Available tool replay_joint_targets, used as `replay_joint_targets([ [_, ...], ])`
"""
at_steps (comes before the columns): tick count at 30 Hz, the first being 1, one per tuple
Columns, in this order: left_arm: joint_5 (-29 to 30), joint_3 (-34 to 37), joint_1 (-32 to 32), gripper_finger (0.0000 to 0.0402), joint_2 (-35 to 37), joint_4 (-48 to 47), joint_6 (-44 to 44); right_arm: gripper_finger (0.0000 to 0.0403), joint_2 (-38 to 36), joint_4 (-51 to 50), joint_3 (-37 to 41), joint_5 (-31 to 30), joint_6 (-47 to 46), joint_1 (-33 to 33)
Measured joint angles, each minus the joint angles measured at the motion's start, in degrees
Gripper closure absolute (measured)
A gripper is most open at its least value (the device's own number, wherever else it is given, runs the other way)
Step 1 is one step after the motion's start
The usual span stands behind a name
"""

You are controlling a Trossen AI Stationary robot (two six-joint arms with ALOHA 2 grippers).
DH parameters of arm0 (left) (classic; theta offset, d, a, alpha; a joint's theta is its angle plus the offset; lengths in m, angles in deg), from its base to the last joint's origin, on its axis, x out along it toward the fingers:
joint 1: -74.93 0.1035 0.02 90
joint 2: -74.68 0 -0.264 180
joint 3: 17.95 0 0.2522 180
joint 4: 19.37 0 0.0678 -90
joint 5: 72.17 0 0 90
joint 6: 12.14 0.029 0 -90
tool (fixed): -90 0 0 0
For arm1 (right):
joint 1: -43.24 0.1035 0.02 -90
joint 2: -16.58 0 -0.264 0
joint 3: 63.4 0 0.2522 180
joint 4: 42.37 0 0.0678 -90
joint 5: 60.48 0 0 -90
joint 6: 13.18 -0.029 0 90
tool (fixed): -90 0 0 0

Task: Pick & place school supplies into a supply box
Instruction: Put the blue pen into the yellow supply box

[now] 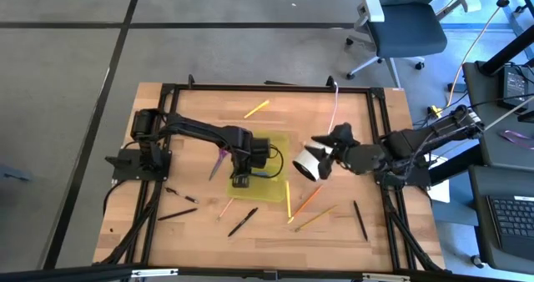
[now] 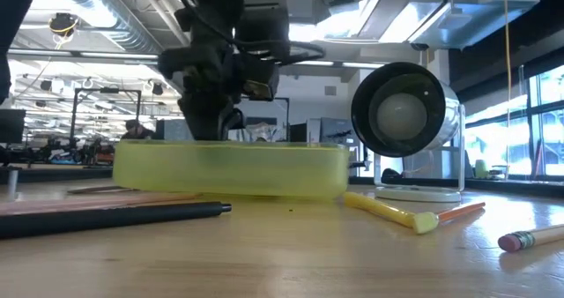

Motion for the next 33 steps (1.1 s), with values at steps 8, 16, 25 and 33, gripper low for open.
replay_joint_targets([
  [8,0.07,0.00,-0.02,0.0383,-0.24,0.20,-0.65,0.0209,0.00,-20.34,0.00,15.08,-28.34,1.28],
  [16,0.25,0.00,-0.02,0.0382,-0.24,0.65,-1.13,0.0209,0.31,-27.34,3.07,27.20,-47.21,6.81],
  [25,0.26,0.00,-0.02,0.0382,-0.24,2.27,-1.06,0.0209,0.55,-20.11,18.44,43.72,-64.30,13.90],
  [33,0.26,0.00,-0.02,0.0382,-0.24,2.32,-0.94,0.0209,0.50,-10.47,27.12,49.29,-68.80,16.87],
])
